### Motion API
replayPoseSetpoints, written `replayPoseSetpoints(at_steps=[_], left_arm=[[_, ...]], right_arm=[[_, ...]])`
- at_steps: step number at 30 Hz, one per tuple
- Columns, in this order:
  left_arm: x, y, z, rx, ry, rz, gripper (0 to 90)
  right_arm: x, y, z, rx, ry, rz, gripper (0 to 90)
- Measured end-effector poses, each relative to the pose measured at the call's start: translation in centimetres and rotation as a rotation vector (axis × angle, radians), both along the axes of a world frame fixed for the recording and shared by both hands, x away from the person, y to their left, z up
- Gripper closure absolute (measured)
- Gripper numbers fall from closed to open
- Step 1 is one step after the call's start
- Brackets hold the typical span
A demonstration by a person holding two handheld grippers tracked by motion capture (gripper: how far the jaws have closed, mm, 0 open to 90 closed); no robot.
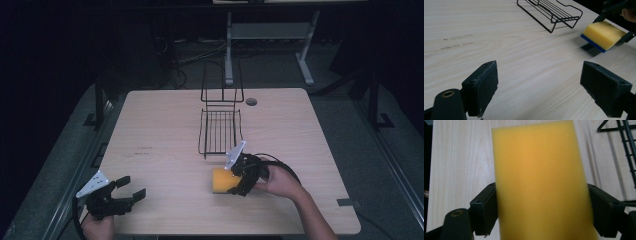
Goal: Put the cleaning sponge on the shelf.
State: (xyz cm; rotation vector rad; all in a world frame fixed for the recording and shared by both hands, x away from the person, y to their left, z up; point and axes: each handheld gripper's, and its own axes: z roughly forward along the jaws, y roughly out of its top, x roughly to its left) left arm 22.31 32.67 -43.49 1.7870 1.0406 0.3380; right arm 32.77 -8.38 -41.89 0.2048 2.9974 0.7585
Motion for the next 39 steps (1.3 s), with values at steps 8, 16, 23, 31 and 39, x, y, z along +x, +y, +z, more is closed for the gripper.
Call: replayPoseSetpoints(at_steps=[8,16,23,31,39], left_arm=[[0.1,0.1,0.0,-0.009,0.001,0.004,14.0],[0.1,0.1,0.0,-0.009,0.003,0.008,14.0],[0.2,0.2,0.0,-0.01,0.001,0.009,14.1],[0.2,0.4,0.1,-0.017,-0.002,0.012,14.1],[0.2,0.5,0.1,-0.019,-0.004,0.014,14.0]], right_arm=[[0.9,0.2,0.8,-0.01,-0.003,-0.005,19.8],[2.5,0.7,1.3,-0.025,-0.006,-0.004,19.8],[3.8,1.3,2.1,-0.037,0.006,-0.021,19.8],[5.3,1.8,2.5,-0.03,0.008,-0.018,19.8],[6.8,2.2,3.0,-0.019,0.009,-0.026,19.8]])
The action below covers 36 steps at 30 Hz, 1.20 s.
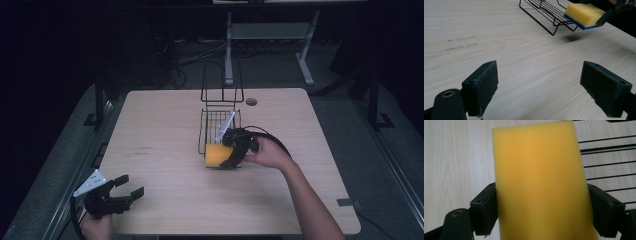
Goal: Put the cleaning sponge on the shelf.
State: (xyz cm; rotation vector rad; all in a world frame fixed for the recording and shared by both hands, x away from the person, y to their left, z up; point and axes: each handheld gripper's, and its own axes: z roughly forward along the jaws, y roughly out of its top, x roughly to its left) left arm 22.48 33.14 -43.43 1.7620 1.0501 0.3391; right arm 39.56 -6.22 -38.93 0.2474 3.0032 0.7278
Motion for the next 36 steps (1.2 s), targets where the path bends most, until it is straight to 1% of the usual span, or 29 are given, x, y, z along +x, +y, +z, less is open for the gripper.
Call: replayPoseSetpoints(at_steps=[3,5,11,14,16,18,20,22,24,26,30,34,35,36], left_arm=[[0.0,0.1,0.0,-0.004,0.0,0.0,14.0],[-0.1,0.1,0.0,-0.011,-0.002,-0.001,14.0],[0.0,0.3,0.0,-0.014,-0.001,0.006,14.0],[0.0,0.3,0.0,-0.013,-0.001,0.007,14.0],[0.0,0.3,0.0,-0.011,0.0,0.006,14.0],[0.0,0.3,0.0,-0.011,-0.001,0.005,14.0],[0.0,0.3,0.0,-0.011,-0.002,0.006,14.0],[0.0,0.4,0.0,-0.011,-0.001,0.007,14.0],[0.0,0.4,0.0,-0.012,-0.002,0.008,14.0],[0.0,0.4,0.0,-0.014,-0.001,0.008,14.0],[0.0,0.4,0.0,-0.011,-0.001,0.007,14.0],[0.0,0.5,0.0,-0.014,-0.001,0.011,14.0],[0.0,0.5,0.0,-0.015,-0.001,0.012,14.0],[-0.1,0.5,0.0,-0.013,-0.001,0.01,14.1]], right_arm=[[0.5,0.2,0.2,-0.006,0.008,-0.008,19.8],[0.8,0.3,0.2,0.0,0.01,-0.002,19.8],[1.7,0.9,0.3,-0.013,0.012,-0.001,19.7],[2.3,1.0,0.2,0.008,0.021,-0.007,19.8],[2.7,1.0,0.1,-0.003,0.031,-0.01,19.7],[2.9,1.1,0.0,-0.018,0.026,-0.012,19.8],[3.2,1.1,0.2,-0.007,0.033,-0.015,19.8],[3.5,1.2,0.2,-0.011,0.024,-0.021,19.8],[3.9,1.1,0.3,0.007,0.034,-0.021,19.8],[4.2,0.9,0.1,0.008,0.041,-0.03,19.8],[4.8,0.9,-0.1,-0.013,0.048,-0.043,19.7],[5.3,1.2,0.2,-0.026,0.048,-0.036,19.8],[5.4,1.2,0.2,-0.01,0.044,-0.036,19.8],[5.6,1.1,0.3,0.002,0.053,-0.04,19.7]])
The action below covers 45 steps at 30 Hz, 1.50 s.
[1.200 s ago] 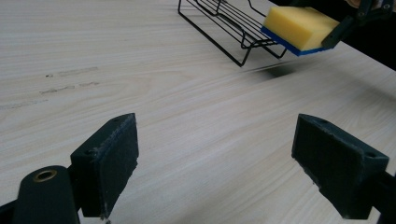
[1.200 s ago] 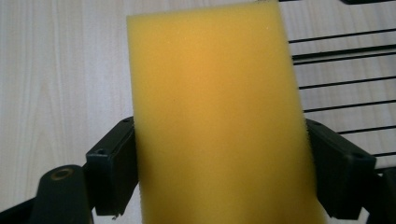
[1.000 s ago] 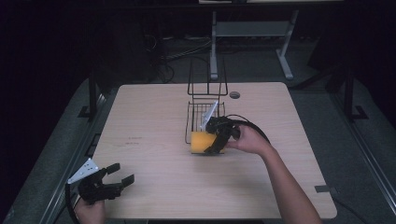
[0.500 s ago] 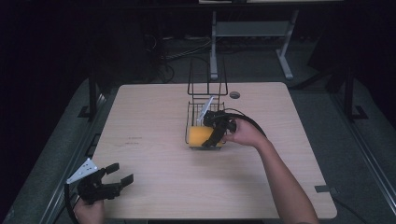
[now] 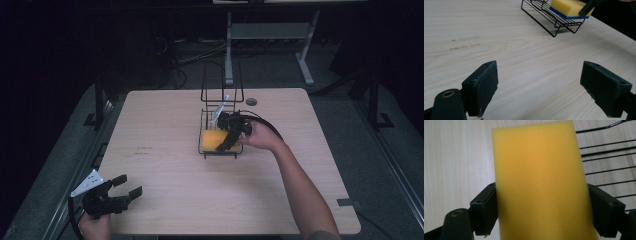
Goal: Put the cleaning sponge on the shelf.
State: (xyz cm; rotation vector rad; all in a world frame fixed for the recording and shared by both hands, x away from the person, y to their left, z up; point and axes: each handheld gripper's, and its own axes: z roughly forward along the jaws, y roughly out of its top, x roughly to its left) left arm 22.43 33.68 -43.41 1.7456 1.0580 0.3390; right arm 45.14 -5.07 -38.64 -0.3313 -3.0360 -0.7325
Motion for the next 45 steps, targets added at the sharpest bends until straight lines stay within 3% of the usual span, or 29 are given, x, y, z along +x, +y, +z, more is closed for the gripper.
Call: replayPoseSetpoints(at_steps=[8,12,20,35,45], left_arm=[[0.0,0.0,0.0,-0.001,-0.001,0.0,14.0],[0.0,0.0,0.0,-0.003,-0.002,0.003,14.0],[0.0,0.0,0.0,-0.001,-0.001,0.0,14.0],[0.0,0.0,0.0,0.0,0.0,0.003,14.0],[0.0,0.0,0.0,0.001,0.0,0.002,14.0]], right_arm=[[1.4,0.0,-0.2,-0.031,0.011,-0.014,19.7],[2.2,-0.1,-0.7,-0.007,0.018,-0.027,19.5],[2.9,-0.1,-1.9,-0.025,0.034,-0.036,19.2],[2.7,0.2,-2.5,-0.059,0.038,-0.034,16.4],[2.4,0.1,-1.6,-0.031,0.018,-0.038,16.3]])
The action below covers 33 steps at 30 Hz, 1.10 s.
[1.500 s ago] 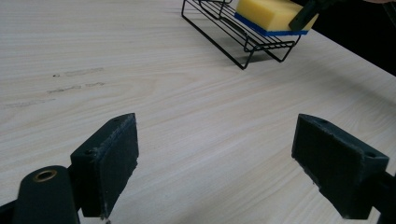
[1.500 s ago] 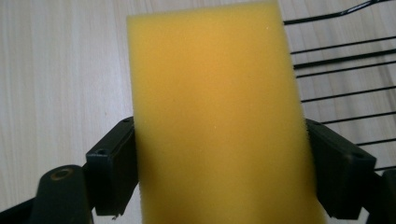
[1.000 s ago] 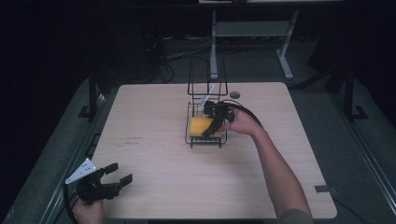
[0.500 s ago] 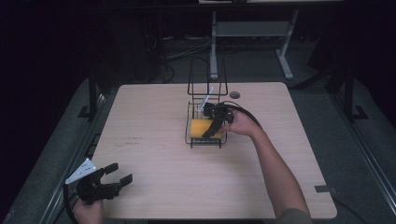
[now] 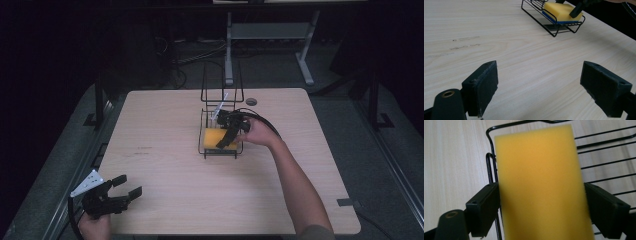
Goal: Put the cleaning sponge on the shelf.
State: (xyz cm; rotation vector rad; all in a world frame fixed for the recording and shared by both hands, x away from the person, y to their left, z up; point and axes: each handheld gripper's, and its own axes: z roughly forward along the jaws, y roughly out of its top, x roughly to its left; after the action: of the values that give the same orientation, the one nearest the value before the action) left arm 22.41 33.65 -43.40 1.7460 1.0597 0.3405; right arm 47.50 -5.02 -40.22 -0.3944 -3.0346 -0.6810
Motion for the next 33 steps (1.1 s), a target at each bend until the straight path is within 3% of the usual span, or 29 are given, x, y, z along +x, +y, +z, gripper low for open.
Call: replayPoseSetpoints(at_steps=[13,29,33], left_arm=[[0.0,-0.1,0.0,0.003,-0.001,-0.002,14.1],[0.0,0.0,0.0,0.0,-0.001,0.0,14.0],[0.0,-0.1,0.0,0.003,-0.001,-0.004,14.0]], right_arm=[[0.0,-0.7,0.9,0.052,-0.016,-0.006,16.4],[-0.3,-1.3,1.0,0.046,-0.012,-0.031,16.4],[-0.3,-1.9,0.9,0.076,-0.013,-0.047,16.6]])
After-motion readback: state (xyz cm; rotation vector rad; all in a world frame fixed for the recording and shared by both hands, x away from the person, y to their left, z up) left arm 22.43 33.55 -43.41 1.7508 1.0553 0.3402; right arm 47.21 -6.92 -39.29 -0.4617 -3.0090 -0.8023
